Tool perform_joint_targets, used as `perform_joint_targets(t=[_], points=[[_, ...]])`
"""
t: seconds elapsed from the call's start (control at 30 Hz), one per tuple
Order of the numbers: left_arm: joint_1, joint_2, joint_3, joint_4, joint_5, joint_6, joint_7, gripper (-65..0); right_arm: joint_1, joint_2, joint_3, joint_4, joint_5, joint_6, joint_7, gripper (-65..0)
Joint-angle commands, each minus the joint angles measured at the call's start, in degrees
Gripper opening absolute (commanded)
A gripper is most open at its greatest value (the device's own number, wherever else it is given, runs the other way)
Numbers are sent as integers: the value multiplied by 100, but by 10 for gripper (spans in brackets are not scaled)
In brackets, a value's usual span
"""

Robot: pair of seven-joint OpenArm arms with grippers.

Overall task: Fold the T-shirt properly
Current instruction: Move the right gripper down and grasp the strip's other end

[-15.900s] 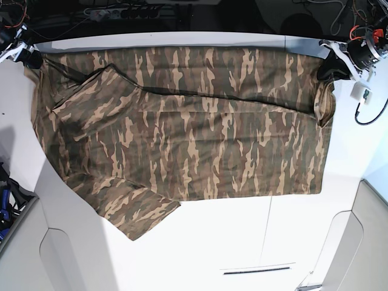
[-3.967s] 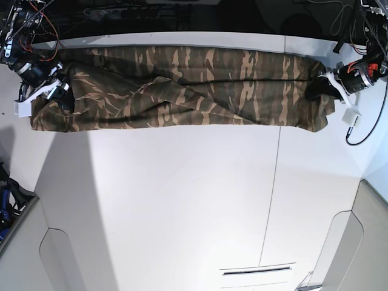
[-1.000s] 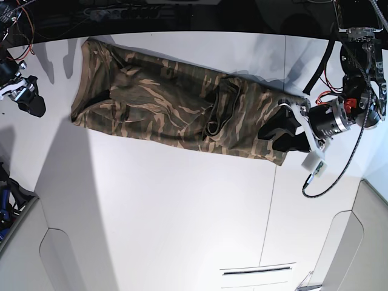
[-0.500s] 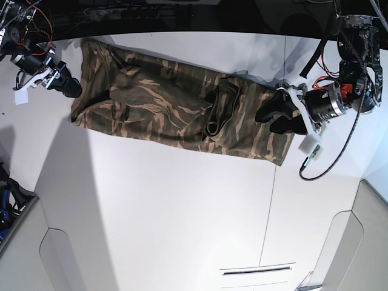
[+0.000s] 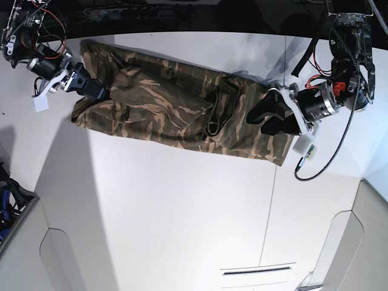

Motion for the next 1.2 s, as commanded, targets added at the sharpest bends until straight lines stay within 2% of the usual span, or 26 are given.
perform_joint_targets(t=[0.0,0.17,0.4,0.67,0.97,1.03,1.17], points=[[-55,-61,-37,70,-122,-42,-101,-285,26,-96,-55,33,72,-20,-48,-305],[-55,-63,-37,70,-116,-42,-37,-285,48,-367,-57,33,81,7,-52,-305],[-39,-63,-37,70,116,-44,-42,-285,48,-365,-9,35,271,22,-227,-305],[-39,-63,-37,70,109,-42,-90,-285,46,-369,-219,35,179,22,-256,-305],[-39,-63,-37,70,116,-42,-59,-285,79,-372,-691,35,-557,-46,444,-308],[-37,-63,-37,70,118,-42,-59,-285,125,-385,-688,35,-658,-46,452,-359],[-37,-63,-37,70,111,-42,-61,-285,219,-387,-688,35,-695,-37,450,-567]])
